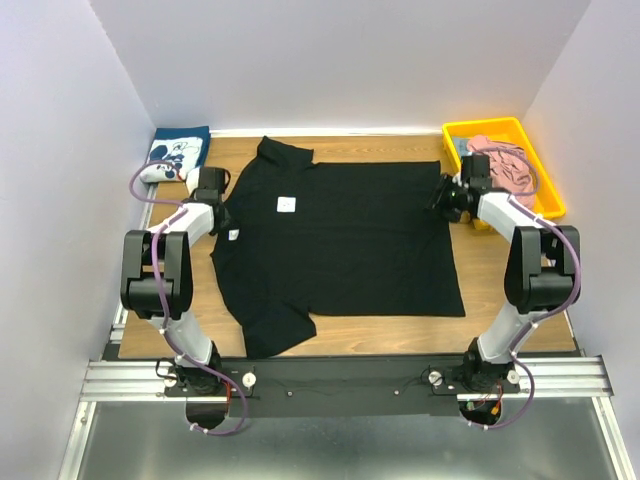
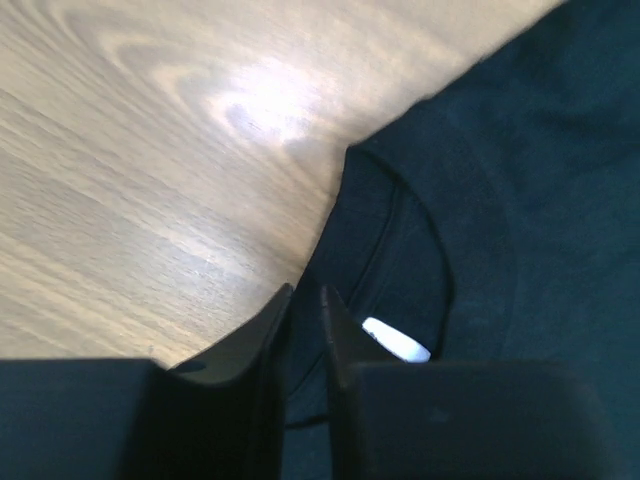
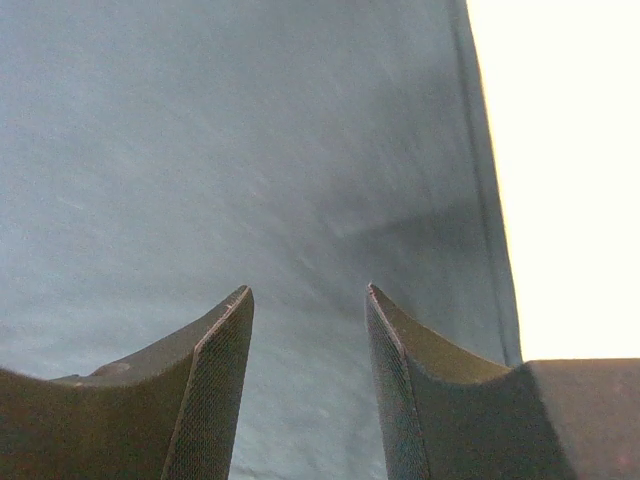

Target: Fold and stack the t-shirts

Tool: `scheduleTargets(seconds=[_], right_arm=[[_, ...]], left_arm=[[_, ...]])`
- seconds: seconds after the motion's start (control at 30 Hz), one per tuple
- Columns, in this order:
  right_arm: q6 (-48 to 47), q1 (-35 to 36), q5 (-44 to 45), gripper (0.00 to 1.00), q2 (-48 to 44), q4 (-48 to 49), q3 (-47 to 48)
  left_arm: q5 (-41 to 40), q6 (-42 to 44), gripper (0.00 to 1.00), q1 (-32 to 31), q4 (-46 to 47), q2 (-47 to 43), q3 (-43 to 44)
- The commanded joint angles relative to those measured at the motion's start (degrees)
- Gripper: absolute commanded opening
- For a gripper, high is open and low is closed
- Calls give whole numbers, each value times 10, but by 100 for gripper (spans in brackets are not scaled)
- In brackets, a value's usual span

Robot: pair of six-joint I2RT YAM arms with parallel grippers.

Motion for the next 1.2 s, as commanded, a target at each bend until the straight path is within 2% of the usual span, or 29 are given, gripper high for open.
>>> scheduleTargets(seconds=[0.0,0.2,0.33,0.4,0.63,0.93,1.17], right_arm=[[-11,1,-32,55,35,-8,104],[7,0,-26,54,125,0,211],[12,1,-31,52,214,6,281],[11,1,-31,52,240,7,305],[10,0,-5,52,316,7,360],[15,-5,34,53,307,6,306],[24,-5,11,55,276,1,233]], left_arm=[[-3,9,30,-8,-9,-35,54],[56,19,30,-18,24,23,131],[99,31,20,-24,21,105,178],[106,30,15,-25,20,125,190],[102,25,12,-21,-7,197,223],[84,20,6,10,-10,149,125],[89,17,6,11,-1,91,35]])
